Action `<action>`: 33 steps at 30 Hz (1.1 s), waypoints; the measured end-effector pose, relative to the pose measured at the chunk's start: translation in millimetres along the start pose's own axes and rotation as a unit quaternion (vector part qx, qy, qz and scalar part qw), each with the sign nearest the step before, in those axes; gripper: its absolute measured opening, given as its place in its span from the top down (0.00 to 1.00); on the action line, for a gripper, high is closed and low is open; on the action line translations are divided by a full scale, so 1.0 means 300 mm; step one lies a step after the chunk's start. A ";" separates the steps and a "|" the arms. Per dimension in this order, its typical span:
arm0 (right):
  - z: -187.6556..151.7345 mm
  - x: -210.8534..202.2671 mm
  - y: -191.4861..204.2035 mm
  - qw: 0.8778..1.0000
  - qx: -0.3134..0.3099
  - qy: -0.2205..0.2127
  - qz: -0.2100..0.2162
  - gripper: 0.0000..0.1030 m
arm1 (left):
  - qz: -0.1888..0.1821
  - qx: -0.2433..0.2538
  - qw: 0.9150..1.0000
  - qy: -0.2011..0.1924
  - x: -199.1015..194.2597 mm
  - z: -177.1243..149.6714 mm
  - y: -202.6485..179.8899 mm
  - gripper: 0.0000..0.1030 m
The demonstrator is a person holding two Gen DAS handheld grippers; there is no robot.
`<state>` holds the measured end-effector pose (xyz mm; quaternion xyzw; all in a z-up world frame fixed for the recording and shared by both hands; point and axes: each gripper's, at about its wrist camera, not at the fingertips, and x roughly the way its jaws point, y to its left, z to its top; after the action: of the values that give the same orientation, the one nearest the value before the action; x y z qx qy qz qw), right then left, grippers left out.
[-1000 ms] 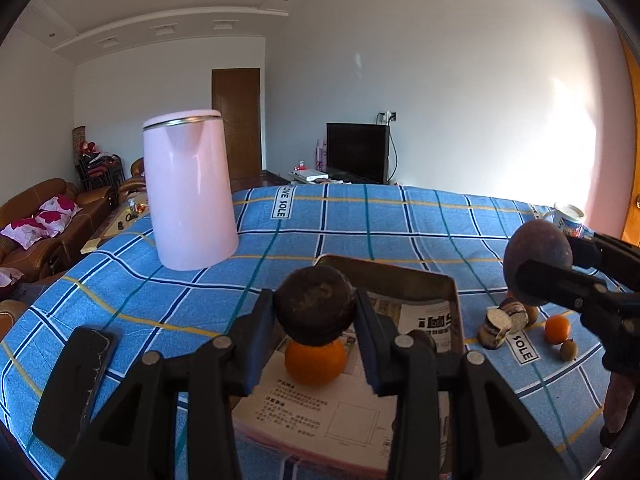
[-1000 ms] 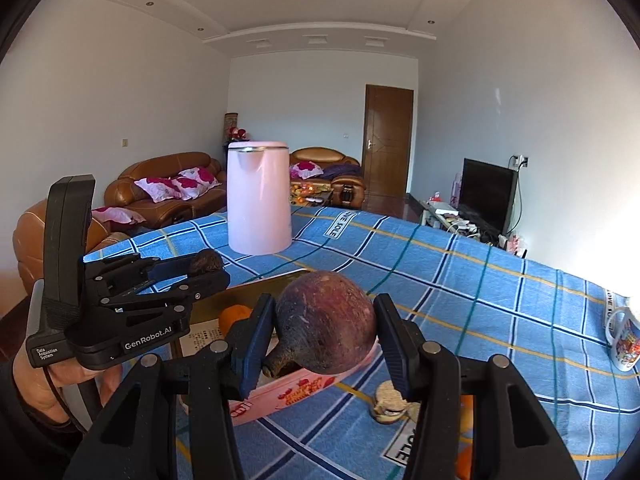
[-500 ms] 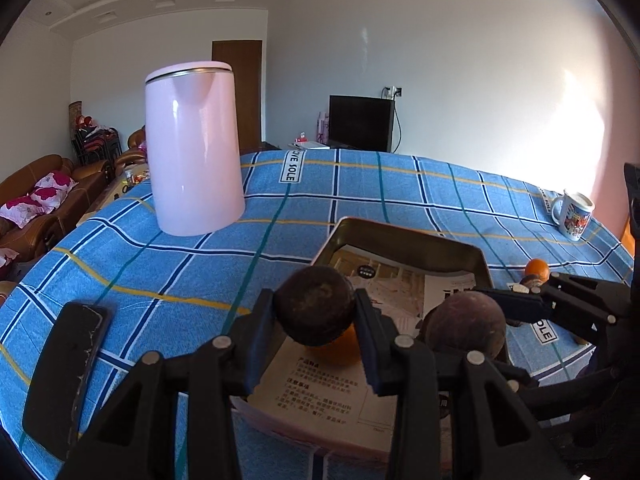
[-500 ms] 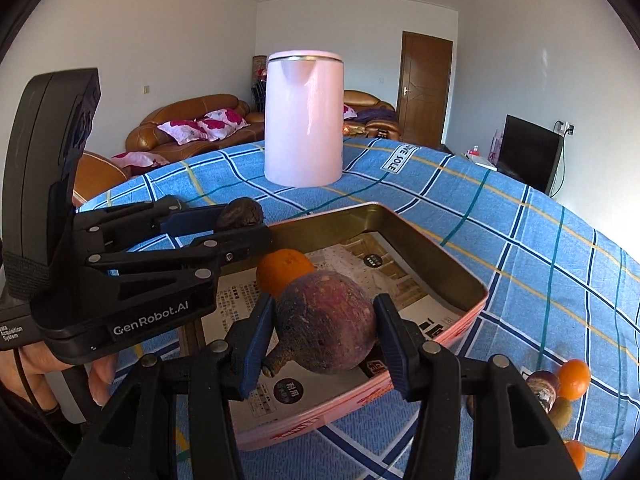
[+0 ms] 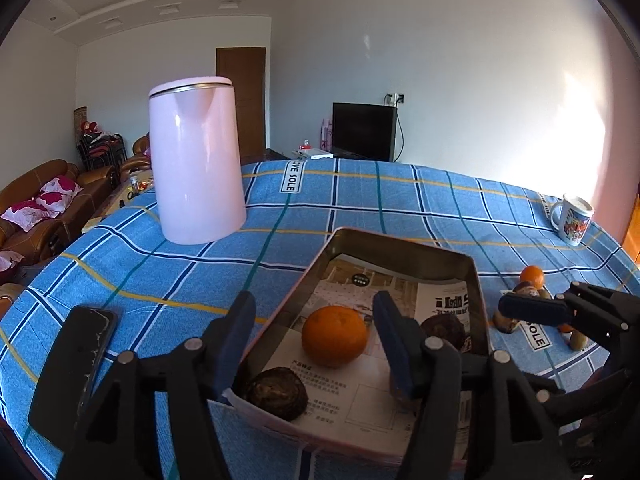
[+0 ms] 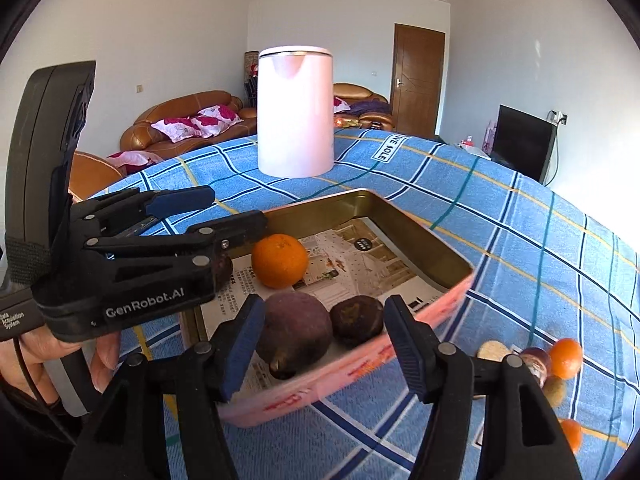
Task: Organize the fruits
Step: 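Grasp the round cork-lidded jar with the left tool while the right tool grasps a brown kiwi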
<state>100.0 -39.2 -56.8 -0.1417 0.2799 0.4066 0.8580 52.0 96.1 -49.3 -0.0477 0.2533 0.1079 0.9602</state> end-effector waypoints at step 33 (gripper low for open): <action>-0.336 -0.258 -0.430 0.982 0.145 0.085 -0.090 0.72 | -0.147 0.144 0.976 0.075 0.100 -0.025 -0.556 0.33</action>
<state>123.9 -215.9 -89.7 -0.0740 0.3939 0.2691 0.8757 112.3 -61.7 -64.5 0.0462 0.3277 -0.0756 0.9406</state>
